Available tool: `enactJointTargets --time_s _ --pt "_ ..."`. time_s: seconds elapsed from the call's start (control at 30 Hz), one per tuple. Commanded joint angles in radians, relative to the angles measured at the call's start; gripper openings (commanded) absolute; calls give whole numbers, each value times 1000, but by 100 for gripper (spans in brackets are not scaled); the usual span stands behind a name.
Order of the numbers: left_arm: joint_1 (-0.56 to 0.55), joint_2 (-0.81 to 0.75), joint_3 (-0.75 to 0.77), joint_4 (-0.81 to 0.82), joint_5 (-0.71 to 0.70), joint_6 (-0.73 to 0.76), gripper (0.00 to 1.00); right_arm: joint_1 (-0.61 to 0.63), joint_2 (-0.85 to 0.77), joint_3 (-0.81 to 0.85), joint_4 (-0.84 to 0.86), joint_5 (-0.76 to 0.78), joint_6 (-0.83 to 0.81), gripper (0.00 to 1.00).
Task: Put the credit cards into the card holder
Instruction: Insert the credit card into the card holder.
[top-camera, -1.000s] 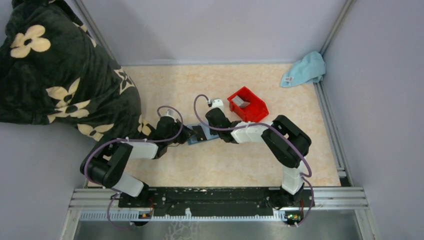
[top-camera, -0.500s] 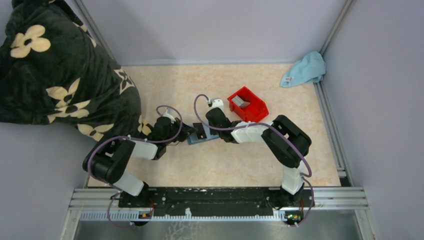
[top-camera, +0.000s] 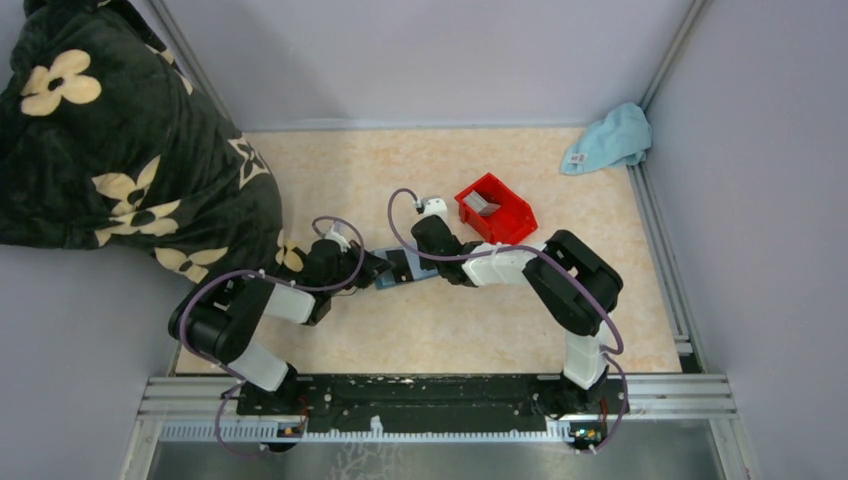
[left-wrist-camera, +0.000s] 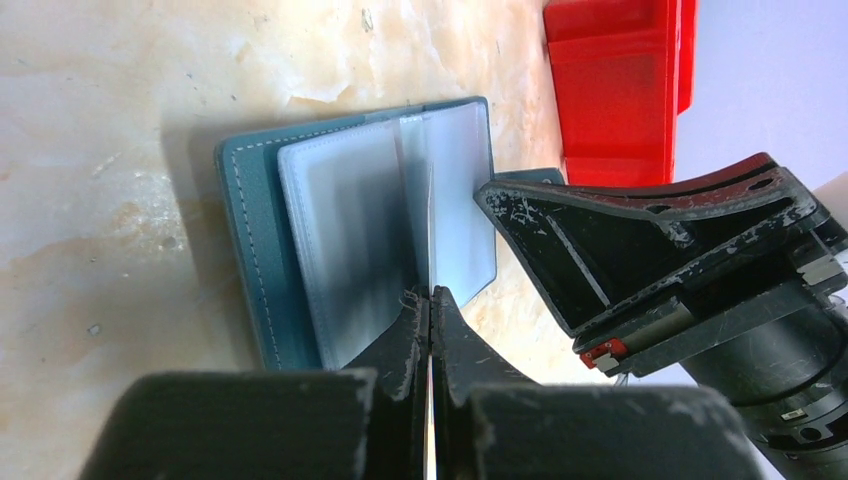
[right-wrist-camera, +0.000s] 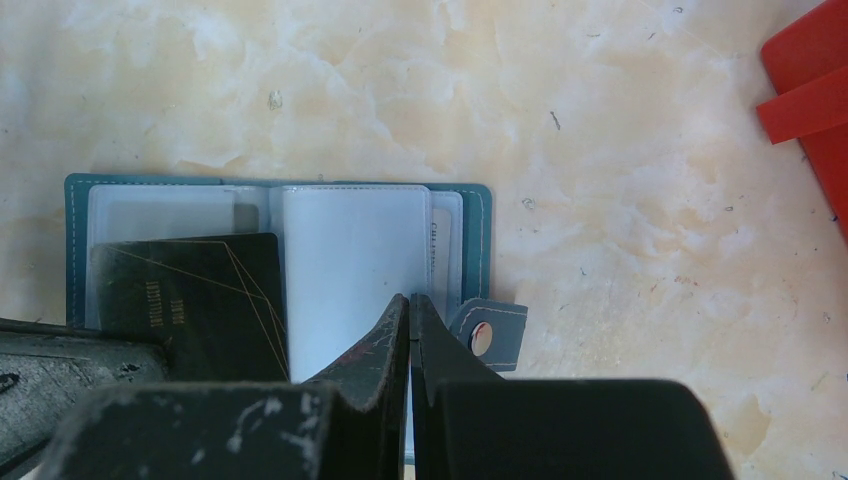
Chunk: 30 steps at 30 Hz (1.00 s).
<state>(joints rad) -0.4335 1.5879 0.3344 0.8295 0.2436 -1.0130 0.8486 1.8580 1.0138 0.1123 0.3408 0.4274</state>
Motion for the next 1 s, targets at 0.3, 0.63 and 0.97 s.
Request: enactJointTargets --time_s 0.3,0.63,0.97 --pt "8 -19 -13 -27 -62 -28 0 -19 24 -25 -108 4 -23 0" --pt "8 20 -6 5 -46 -53 0 -20 32 -25 -108 3 -22 0" --pt "6 62 -35 109 -49 -112 0 -20 35 -33 -105 3 -21 0"
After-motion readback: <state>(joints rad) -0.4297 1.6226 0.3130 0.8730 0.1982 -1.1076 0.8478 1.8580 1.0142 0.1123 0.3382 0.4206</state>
